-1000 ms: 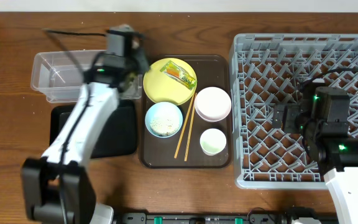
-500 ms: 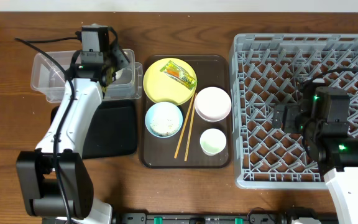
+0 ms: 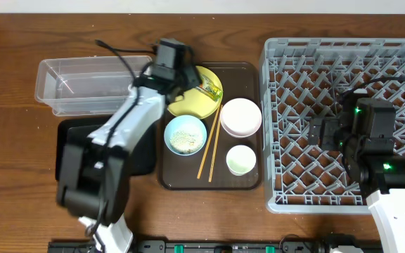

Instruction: Sort waste into correct bins and load items into the dishwasher rack

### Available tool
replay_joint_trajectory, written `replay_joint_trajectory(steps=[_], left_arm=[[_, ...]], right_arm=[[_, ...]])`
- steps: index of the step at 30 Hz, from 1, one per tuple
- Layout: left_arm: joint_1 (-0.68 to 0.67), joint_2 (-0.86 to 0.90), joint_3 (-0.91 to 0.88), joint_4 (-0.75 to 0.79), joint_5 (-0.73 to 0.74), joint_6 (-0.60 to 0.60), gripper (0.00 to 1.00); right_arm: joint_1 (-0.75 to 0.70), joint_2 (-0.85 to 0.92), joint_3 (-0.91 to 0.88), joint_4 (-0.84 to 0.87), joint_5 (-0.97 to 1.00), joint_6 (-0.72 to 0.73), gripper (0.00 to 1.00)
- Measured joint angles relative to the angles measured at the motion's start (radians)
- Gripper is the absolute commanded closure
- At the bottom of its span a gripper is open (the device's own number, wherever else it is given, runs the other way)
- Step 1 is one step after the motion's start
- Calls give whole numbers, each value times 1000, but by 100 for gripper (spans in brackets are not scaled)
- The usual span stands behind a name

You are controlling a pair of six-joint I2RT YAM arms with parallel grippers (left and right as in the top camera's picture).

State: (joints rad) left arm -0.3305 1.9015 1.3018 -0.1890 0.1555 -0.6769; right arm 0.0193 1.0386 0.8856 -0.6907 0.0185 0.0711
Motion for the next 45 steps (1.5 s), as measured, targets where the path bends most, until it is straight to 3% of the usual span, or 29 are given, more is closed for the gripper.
replay_joint_trajectory(steps=[15,16,20,21,29,33,40,45], left_arm=[[-37,164,0,90,34,-185,47],[-37,165,0,92,39,-192,51],[-37,172,0,94,53,-215,89],[-37,174,0,95,56,-219,94],[-31,169,0,92,79,-203,94],[-4,91,-2,53,69,-127,94],[109,-187,1,-111,-78,-36,94],[231,-225,4,-208,-163,-79,94]], right_arm=[[0,0,0,0,0,0,1],[0,0,0,-1,0,0,1],[0,0,0,-1,0,0,1],[0,0,0,-1,0,0,1],[0,0,0,0,0,0,1],[0,0,0,0,0,0,1],[0,0,1,0,1,0,1],[0,0,2,0,1,0,1]])
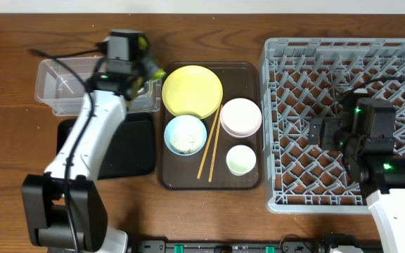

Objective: Sort waste into correct bins and load items into the dishwasher rack
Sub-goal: 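Carry the wrapper left and drop it into the clear bin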

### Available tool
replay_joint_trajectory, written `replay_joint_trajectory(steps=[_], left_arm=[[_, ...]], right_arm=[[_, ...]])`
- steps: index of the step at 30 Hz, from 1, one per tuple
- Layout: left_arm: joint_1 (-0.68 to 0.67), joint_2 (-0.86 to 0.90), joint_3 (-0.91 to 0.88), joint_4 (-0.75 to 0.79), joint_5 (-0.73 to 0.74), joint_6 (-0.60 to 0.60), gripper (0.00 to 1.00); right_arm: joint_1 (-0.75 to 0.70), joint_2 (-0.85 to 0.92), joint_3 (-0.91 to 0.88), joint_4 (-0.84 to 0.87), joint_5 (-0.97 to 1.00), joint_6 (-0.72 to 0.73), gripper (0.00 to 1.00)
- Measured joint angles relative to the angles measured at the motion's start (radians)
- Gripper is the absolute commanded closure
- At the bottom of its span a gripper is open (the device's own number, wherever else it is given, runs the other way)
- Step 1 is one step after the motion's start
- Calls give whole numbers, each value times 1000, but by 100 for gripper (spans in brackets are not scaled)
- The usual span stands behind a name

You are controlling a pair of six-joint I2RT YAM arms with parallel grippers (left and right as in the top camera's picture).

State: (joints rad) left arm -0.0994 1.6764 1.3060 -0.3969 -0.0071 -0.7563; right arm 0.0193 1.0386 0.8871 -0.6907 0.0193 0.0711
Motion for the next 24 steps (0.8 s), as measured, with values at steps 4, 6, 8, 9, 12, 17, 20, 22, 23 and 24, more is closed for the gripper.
replay_joint_trajectory(steps=[4,6,8,9,12,17,20,22,23,24], left_arm=[[79,37,-4,-34,-27,-36,73],[101,46,-8,-54,-31,-49,59],[113,48,-9,-56,-34,-46,52],[116,48,-9,-56,-35,-44,52],[117,42,-9,-56,-38,9,51],[106,-29,-9,-79,-18,139,51],[66,-98,-9,-118,27,228,52],[11,-134,-8,-157,62,290,52],[-17,-141,-8,-178,76,314,52],[-51,-143,-8,-205,85,339,52]], right_arm=[[0,0,0,0,0,0,1],[0,0,0,0,-1,0,1],[0,0,0,0,-1,0,1],[0,0,0,0,-1,0,1],[0,0,0,0,-1,0,1],[0,0,0,0,-1,0,1],[0,0,0,0,-1,0,1],[0,0,0,0,-1,0,1],[0,0,0,0,-1,0,1],[0,0,0,0,-1,0,1]])
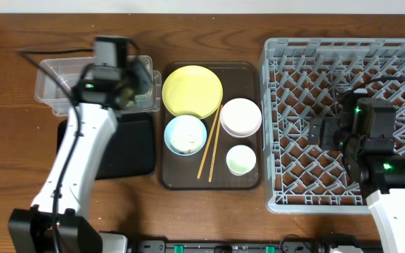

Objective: Sort waste into correct bins and load items into the dishwasher rack
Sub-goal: 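Carry the wrapper left and drop it into the clear bin, then grasp the light-blue rice bowl rim with the left gripper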

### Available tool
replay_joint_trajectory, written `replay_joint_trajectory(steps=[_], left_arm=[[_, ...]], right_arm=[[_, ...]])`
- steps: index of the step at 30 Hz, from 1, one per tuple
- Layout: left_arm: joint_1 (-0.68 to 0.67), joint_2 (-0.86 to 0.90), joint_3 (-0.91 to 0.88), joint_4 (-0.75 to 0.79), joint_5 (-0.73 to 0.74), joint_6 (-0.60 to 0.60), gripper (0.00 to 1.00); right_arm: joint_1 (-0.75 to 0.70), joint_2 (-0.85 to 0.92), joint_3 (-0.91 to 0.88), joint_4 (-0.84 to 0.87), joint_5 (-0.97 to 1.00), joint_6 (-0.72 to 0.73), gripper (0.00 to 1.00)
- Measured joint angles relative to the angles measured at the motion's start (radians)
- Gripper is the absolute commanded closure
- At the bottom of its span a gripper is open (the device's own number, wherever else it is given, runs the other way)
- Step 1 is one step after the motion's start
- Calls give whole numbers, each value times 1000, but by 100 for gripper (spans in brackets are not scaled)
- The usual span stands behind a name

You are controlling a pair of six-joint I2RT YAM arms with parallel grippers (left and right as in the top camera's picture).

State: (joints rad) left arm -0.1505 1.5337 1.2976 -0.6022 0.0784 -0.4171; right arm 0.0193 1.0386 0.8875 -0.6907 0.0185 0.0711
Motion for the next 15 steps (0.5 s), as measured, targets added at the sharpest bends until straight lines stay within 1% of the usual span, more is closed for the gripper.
replay_joint_trajectory(steps=[4,11,15], left_arm=[[-130,30,-1,-77,29,56,52],[-318,147,-14,-88,43,86,52],[-377,237,-15,-89,47,89,52]], right_arm=[[0,0,0,0,0,0,1],[0,0,0,-1,0,0,1],[0,0,0,-1,0,0,1]])
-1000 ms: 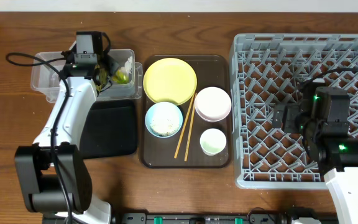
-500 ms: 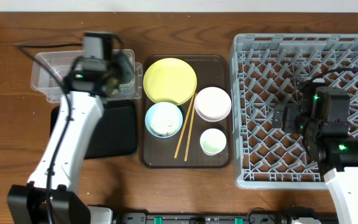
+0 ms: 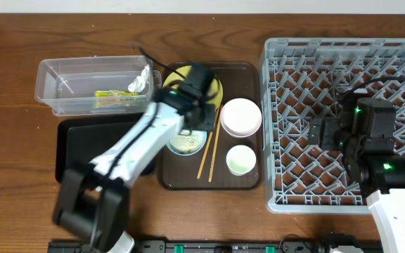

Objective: Sort waste into correct bins and load items into the dishwasher rack
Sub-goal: 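Grasp the light-blue rice bowl rim with the left gripper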

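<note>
A yellow-green wrapper (image 3: 114,93) lies inside the clear plastic bin (image 3: 55,84), next to a white crumpled scrap (image 3: 140,83). On the brown tray (image 3: 188,184) are a yellow plate (image 3: 217,88), a blue bowl (image 3: 185,145) with crumbs, a white bowl (image 3: 240,117), a small green cup (image 3: 240,159) and chopsticks (image 3: 209,151). My left gripper (image 3: 197,118) hovers over the seam between plate and blue bowl, its fingers apparently parted and holding nothing. My right gripper (image 3: 316,132) hangs above the grey dishwasher rack (image 3: 294,176); its jaws are too dark to read.
A black bin (image 3: 83,140) sits in front of the clear one, partly under my left arm. The rack fills the right side of the wooden table.
My left gripper was over the right end of the clear bin; now it is over the tray by the plate and blue bowl. The wrapper lies loose in the bin. The right arm is unmoved.
My left gripper was first at a yellow-green wrapper on the yellow plate. Then it was near the clear bin's right end with the wrapper, the plate bare. Then it stood over the bin. Now the wrapper rests in the bin and the gripper is back over the tray.
</note>
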### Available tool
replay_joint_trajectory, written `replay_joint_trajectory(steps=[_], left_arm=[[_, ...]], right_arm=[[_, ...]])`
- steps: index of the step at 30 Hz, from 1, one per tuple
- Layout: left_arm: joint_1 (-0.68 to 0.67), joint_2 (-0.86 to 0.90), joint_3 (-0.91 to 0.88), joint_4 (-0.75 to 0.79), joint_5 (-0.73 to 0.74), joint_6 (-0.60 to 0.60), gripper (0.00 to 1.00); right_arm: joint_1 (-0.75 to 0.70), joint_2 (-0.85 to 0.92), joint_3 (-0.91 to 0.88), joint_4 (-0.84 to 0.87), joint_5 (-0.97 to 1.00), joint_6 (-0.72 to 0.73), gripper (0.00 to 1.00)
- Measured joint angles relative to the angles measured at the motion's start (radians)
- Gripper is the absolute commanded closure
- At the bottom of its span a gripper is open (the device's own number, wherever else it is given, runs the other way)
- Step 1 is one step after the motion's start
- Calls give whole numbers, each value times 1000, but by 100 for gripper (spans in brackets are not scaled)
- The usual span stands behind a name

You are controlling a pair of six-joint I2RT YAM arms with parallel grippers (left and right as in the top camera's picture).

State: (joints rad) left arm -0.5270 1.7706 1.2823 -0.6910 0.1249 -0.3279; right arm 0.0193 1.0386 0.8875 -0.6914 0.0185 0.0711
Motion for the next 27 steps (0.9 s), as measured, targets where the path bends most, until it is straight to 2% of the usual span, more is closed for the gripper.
replay_joint_trajectory(steps=[4,8,11,15,27], left_arm=[[-27,77,-5,-1,0,7,54],[-38,129,-10,-8,0,10,71],[-39,142,-14,-9,-1,14,77],[-39,142,-14,-11,-1,13,94],[-38,16,-14,-93,-46,12,94]], right_arm=[[0,0,0,0,0,0,1],[0,0,0,0,0,0,1],[0,0,0,0,0,0,1],[0,0,0,0,0,0,1],[0,0,0,0,0,0,1]])
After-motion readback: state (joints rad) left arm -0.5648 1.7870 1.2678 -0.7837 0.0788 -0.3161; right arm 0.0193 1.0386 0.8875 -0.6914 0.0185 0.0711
